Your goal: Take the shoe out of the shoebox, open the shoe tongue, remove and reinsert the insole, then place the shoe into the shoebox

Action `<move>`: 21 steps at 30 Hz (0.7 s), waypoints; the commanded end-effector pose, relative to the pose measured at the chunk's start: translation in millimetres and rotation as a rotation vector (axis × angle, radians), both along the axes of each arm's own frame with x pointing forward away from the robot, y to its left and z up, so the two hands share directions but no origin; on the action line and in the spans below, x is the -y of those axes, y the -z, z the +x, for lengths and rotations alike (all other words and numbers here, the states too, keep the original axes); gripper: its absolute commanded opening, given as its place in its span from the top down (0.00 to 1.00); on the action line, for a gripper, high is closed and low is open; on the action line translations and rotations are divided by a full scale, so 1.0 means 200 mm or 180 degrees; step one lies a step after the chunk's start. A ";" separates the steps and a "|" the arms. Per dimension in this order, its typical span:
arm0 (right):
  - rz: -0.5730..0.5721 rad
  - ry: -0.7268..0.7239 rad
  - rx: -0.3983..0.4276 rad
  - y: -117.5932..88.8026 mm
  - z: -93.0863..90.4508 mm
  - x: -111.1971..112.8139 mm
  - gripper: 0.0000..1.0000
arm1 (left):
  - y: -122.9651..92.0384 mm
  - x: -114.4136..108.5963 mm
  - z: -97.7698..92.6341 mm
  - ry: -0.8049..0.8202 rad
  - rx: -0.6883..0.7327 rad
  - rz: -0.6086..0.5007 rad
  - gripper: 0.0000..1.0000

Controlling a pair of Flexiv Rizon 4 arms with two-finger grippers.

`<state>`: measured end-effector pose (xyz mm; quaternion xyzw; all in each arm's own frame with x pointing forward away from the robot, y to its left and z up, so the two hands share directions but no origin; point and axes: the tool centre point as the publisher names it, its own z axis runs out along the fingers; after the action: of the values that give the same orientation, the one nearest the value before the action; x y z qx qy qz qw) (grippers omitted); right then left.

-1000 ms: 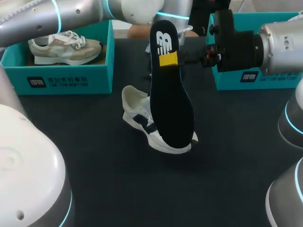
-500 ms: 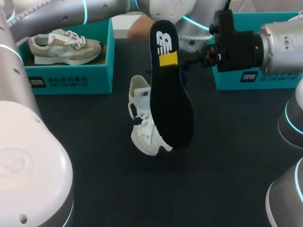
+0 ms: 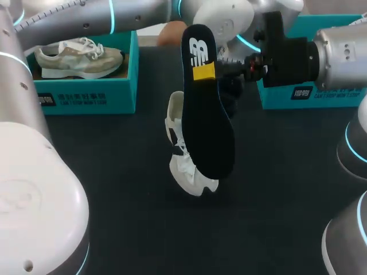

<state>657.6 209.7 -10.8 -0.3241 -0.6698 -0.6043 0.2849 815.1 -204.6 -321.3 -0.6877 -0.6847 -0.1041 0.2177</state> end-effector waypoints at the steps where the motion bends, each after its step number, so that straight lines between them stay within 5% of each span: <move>1: -0.0010 0.0010 -0.0004 0.00 0.00 -0.01 1.00 | 0.03 0.01 -0.03 0.0046 0.0153 0.0005 1.00; 21: -0.0010 0.0010 -0.0004 0.00 0.00 -0.01 1.00 | 0.26 0.10 -0.13 0.0221 0.0158 0.0031 1.00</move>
<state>657.6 209.7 -10.8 -0.3242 -0.6698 -0.6043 0.2849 788.1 -224.6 -369.1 -0.7069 -0.6655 -0.1340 0.1985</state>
